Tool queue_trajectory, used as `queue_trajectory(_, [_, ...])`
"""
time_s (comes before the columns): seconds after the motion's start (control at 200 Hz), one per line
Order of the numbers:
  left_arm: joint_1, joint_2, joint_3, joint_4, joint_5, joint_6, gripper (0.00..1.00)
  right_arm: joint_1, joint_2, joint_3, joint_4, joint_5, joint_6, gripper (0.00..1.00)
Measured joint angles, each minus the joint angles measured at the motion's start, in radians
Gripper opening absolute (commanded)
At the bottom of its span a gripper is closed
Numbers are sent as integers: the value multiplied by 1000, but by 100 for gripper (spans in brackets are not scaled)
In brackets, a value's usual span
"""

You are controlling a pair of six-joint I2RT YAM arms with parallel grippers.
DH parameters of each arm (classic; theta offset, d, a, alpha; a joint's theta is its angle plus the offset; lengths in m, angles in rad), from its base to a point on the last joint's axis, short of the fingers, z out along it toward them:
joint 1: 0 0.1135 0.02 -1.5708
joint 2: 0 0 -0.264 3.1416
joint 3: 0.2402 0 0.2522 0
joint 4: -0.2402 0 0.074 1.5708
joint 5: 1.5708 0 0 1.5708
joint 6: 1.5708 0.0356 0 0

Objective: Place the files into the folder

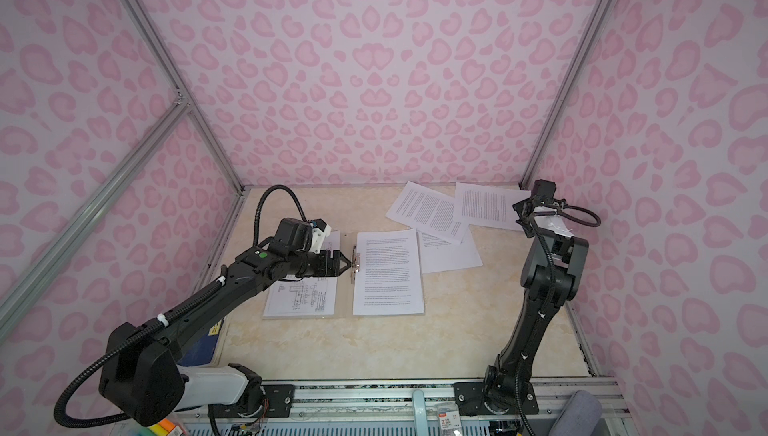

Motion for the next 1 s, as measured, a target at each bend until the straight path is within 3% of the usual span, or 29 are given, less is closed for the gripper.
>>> queue_trajectory(0.445, [4, 3, -2, 21, 8, 3, 84, 65, -107, -71, 1, 71, -16, 81])
queue_trajectory(0.805, [12, 7, -3, 23, 19, 18, 85, 151, -106, -189, 80, 35, 106, 78])
queue_trajectory(1.0, [13, 18, 3, 36, 42, 6, 84, 212, 38, 1, 38, -20, 54, 76])
